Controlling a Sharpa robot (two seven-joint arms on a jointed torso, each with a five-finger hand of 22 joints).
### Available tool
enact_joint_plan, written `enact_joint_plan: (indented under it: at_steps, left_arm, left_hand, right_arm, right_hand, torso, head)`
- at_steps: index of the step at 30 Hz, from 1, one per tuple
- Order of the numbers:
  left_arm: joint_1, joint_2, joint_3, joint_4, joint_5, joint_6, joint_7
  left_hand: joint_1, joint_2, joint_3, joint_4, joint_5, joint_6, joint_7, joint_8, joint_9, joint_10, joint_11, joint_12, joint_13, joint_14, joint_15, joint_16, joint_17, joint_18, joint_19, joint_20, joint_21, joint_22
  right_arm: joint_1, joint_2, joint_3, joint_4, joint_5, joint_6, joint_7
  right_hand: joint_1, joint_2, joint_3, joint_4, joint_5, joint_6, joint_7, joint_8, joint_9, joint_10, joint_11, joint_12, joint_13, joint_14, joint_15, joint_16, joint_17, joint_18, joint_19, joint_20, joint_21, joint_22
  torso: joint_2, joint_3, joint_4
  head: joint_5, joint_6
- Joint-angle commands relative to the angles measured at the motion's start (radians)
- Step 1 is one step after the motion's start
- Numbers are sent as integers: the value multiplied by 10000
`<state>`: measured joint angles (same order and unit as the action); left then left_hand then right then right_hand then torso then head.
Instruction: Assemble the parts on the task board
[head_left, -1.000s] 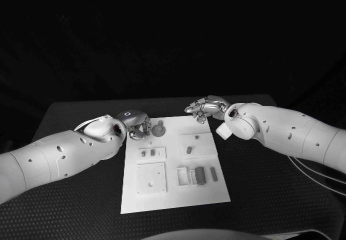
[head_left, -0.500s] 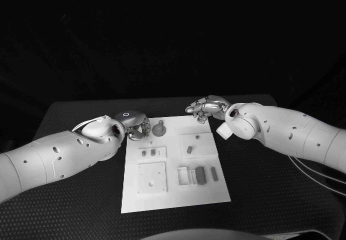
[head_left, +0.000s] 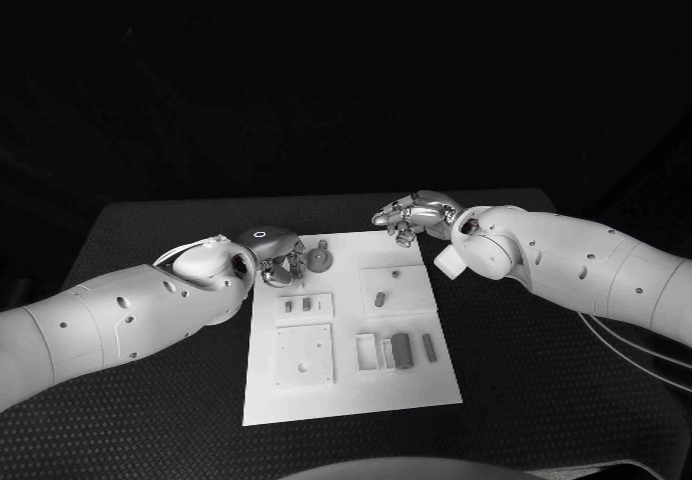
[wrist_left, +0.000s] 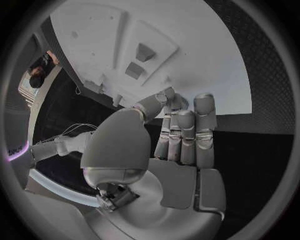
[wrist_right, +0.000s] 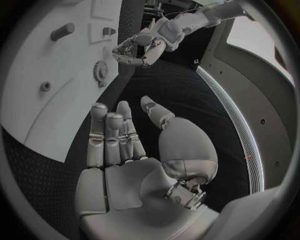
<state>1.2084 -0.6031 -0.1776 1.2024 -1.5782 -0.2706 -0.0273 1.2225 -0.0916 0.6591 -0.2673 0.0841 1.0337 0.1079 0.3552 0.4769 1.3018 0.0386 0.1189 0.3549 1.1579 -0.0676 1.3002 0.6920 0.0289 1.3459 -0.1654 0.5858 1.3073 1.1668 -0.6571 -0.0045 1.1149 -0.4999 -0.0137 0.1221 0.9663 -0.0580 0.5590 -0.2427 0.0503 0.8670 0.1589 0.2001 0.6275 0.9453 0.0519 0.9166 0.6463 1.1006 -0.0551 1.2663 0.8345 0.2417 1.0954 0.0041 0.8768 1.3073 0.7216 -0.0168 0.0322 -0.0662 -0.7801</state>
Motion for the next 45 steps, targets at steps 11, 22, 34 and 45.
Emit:
enact_joint_plan:
  at_steps: [11, 22, 34, 45]
  left_arm:
    - [-7, -48, -109, 12, -147, 385, -83]
    - [-59, 34, -165, -67, -188, 399, -56]
    - [-68, 82, -165, -69, -188, 345, -38]
    - [-68, 98, -167, -50, -189, 478, -48]
  left_hand:
    - [-68, 19, -29, 45, -40, 65, 16, 18, 20, 74, -12, -58, 25, -10, -64, 30, -6, 1119, -1, -50, 58, 207]
    - [-67, 25, -29, 49, -35, 66, 16, 15, 23, 76, -13, -67, 35, -15, -65, 35, -2, 1116, -5, -51, 58, 208]
    - [-72, 26, -32, 54, -27, 63, 18, 8, 27, 78, -12, -77, 46, -21, -64, 38, 0, 1114, -9, -52, 58, 208]
    - [-71, 31, -31, 57, -21, 63, 18, 5, 30, 80, -13, -84, 56, -24, -65, 41, 2, 1113, -11, -54, 59, 208]
  right_arm:
    - [-6, -17, 2, 24, 12, 79, 105]
    - [-9, -7, 2, 9, 12, 80, 109]
    - [-13, -13, 2, 8, 12, 79, 108]
    - [-15, -21, 2, 7, 12, 81, 108]
  right_hand:
    - [-93, 34, -34, 39, 37, -7, 47, -33, -15, -78, 8, 42, -16, -94, -6, -38, -16, 201, -32, -67, -36, 169]
    - [-94, 35, -34, 39, 37, -7, 47, -33, -15, -79, 8, 44, -18, -95, -5, -38, -17, 201, -32, -67, -37, 169]
    - [-94, 36, -34, 39, 37, -7, 47, -32, -16, -80, 8, 46, -20, -95, -5, -38, -17, 201, -32, -66, -37, 169]
    - [-94, 35, -34, 37, 37, -7, 47, -32, -16, -80, 8, 47, -22, -95, -5, -38, -17, 201, -32, -66, -37, 169]
  torso:
    - [-1, -1, 3]
    - [-1, -12, 5]
    - [-1, 2, -1]
    - [-1, 5, -3]
  head:
    - [-17, -44]
    - [-30, -60]
    - [-38, -58]
    - [-56, -61]
